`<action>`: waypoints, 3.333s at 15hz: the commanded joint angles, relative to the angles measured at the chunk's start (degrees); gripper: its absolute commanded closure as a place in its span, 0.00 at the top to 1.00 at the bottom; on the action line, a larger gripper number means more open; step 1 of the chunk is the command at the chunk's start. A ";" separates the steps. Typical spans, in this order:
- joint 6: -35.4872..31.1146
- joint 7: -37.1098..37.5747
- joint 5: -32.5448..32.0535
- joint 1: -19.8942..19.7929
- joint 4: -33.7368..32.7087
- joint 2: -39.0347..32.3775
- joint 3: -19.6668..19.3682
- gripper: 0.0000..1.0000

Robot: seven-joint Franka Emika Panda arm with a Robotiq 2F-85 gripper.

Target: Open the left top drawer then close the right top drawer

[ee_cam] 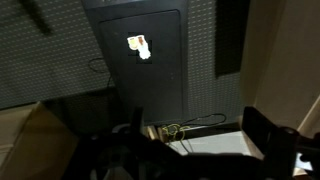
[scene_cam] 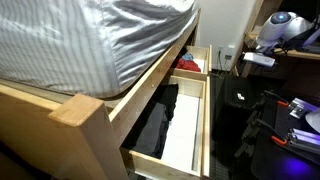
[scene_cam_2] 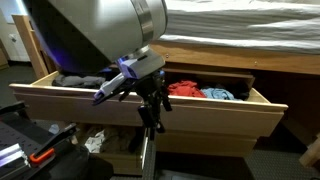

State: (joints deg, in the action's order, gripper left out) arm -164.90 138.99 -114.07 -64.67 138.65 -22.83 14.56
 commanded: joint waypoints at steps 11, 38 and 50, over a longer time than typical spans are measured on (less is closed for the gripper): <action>-6.21 -13.39 -0.10 6.58 -14.74 -18.92 -8.80 1.00; 15.27 10.25 -32.89 -25.13 -18.90 -23.24 20.81 1.00; 3.16 -12.00 -35.15 -29.21 -33.20 -42.57 36.85 1.00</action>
State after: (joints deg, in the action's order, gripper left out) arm -155.86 137.26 -149.21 -90.56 111.55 -56.21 46.88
